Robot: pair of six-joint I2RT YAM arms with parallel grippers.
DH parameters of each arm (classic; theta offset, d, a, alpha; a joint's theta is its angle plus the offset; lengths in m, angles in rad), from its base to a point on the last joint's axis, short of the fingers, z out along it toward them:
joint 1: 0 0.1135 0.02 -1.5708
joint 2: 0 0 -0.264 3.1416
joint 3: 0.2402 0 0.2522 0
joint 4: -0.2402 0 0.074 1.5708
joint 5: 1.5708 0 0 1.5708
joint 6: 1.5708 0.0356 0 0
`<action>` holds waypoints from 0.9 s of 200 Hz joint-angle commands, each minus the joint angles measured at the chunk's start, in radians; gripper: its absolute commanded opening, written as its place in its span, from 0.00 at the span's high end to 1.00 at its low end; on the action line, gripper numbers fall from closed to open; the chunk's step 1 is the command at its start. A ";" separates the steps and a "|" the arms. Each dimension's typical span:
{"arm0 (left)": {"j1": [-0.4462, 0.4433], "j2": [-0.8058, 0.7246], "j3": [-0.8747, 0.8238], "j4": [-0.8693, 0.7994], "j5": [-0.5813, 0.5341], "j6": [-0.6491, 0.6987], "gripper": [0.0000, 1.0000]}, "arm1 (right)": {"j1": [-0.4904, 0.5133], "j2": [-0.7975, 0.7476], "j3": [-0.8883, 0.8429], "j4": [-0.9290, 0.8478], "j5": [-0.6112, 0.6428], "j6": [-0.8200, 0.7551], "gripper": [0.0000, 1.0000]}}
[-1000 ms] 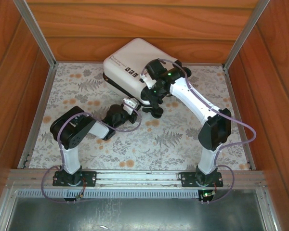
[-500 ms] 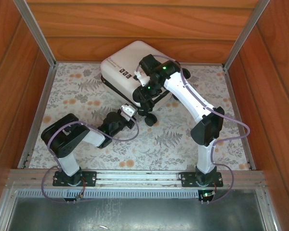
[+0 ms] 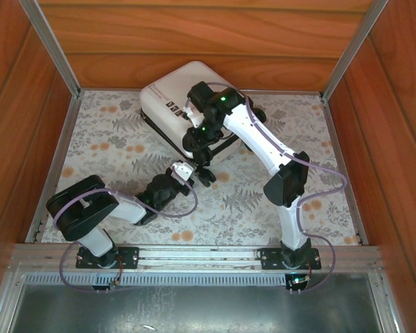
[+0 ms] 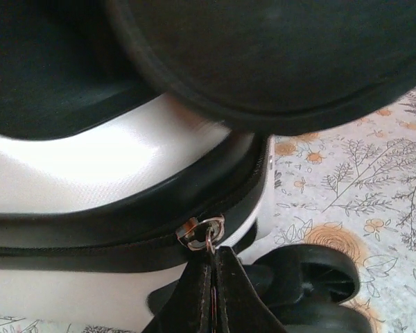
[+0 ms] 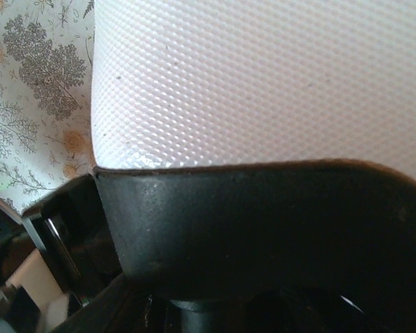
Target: Pack the luggage
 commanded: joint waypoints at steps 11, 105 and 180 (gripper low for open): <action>-0.178 0.075 0.082 0.203 0.041 0.026 1.00 | 0.057 0.121 0.124 0.304 -0.254 0.064 1.00; -0.333 0.314 0.307 0.258 -0.397 0.037 1.00 | 0.139 0.218 0.200 0.415 -0.356 0.234 1.00; -0.333 0.510 0.463 0.183 -0.505 0.101 1.00 | 0.172 0.229 0.205 0.327 -0.388 0.181 0.95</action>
